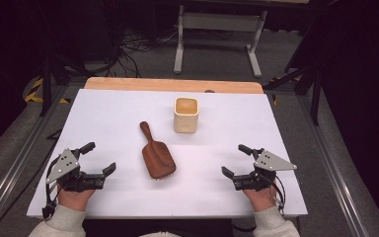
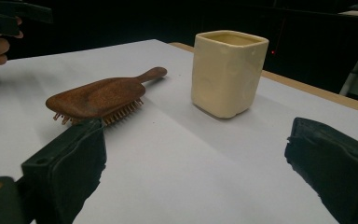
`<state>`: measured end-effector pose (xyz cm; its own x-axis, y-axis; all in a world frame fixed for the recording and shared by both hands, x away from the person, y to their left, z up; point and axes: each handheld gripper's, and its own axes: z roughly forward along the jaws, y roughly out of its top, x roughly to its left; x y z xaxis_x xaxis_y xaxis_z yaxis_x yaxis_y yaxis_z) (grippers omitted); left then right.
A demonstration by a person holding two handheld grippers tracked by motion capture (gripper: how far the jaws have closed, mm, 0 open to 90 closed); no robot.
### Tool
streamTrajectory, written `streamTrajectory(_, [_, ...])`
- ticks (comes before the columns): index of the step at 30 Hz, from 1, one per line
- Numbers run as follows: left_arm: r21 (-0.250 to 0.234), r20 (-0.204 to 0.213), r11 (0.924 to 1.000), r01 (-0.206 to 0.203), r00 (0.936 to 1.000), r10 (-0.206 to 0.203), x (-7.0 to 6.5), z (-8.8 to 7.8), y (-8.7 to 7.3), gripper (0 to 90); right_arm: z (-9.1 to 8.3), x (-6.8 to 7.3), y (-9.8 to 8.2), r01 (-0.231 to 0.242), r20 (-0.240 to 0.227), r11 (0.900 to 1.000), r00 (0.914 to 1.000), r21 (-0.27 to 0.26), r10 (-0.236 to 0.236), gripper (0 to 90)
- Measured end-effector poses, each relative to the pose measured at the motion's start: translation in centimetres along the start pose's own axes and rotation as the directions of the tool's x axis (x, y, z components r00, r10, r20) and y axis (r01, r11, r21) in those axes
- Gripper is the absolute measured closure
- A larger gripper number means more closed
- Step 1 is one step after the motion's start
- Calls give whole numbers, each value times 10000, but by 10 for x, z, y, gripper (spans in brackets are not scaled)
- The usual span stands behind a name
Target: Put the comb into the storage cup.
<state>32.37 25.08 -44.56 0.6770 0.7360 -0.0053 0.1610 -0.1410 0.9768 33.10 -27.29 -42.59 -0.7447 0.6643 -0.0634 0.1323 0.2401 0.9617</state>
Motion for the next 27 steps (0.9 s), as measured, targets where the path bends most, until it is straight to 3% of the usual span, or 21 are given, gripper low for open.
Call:
streamTrajectory(17, [37,121,10000,10,9999,-10,1,1,4,42,1,1,0,-11,-137,10000,9999,-33,11,60])
streamTrajectory(27, [99,637,9999,133,9979,-139,5,6,15,67,1,2,0,-80,-178,9999,9998,-78,78,70])
